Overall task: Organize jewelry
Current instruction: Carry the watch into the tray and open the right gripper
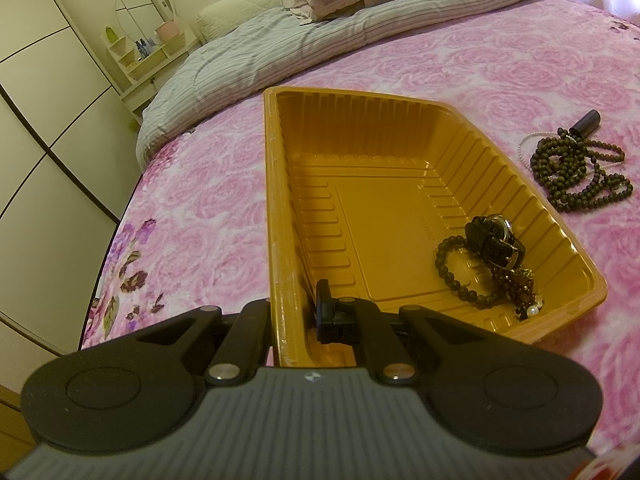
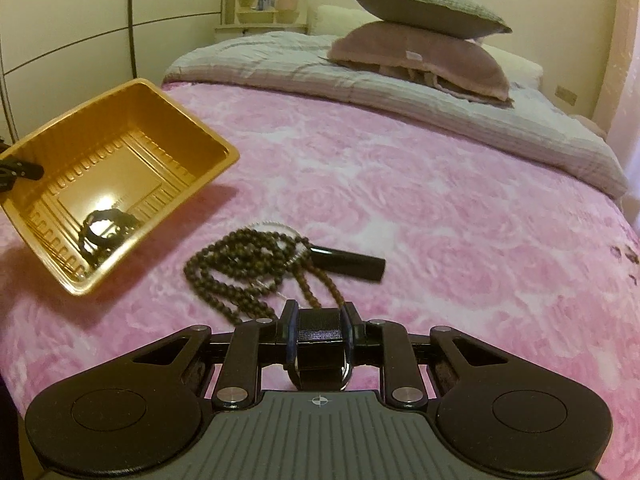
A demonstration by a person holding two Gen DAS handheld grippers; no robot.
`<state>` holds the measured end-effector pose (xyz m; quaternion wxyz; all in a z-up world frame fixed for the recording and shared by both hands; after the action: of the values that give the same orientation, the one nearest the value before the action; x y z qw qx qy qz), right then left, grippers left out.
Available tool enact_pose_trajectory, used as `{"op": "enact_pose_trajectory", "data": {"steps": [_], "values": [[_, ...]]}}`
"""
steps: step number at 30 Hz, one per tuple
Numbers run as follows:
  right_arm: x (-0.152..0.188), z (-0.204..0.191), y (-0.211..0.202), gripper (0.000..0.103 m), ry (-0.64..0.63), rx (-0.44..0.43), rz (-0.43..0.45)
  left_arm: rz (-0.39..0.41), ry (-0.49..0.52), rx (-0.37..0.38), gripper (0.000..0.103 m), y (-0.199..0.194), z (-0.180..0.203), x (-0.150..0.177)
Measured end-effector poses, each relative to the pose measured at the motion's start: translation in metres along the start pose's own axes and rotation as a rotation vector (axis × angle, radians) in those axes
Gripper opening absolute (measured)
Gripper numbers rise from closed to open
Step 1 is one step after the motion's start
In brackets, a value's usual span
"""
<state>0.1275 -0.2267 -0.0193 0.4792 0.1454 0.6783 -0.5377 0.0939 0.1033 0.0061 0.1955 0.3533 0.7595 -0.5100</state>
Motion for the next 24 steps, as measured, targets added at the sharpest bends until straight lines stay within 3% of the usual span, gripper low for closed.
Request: {"op": "enact_pose_trajectory", "data": {"steps": [8,18,24], "values": [[-0.033,-0.027,0.003,0.022,-0.018,-0.068,0.057,-0.002,-0.001,0.005,0.004,0.001,0.002,-0.002],[-0.088,-0.103,0.023,0.022,-0.053,-0.271,0.139,-0.003,0.006,0.017,0.004,0.004,0.0,-0.002],[-0.104,-0.14,0.051,0.022,-0.084,-0.33,0.136,-0.002,0.008,0.02,0.004,0.004,-0.001,-0.002]]}}
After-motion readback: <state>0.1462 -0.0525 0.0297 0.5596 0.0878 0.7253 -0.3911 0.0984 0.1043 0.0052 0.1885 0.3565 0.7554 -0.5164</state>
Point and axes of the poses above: each gripper's, at about its wrist camera, not at the fingertips, and y roughly the way its jaws point, z to its right, x to its underside, the point moved 2 cm from there along y, roughly the way its jaws point, and after that the axes turned 5 degrees about z, right-handed, at the moved point
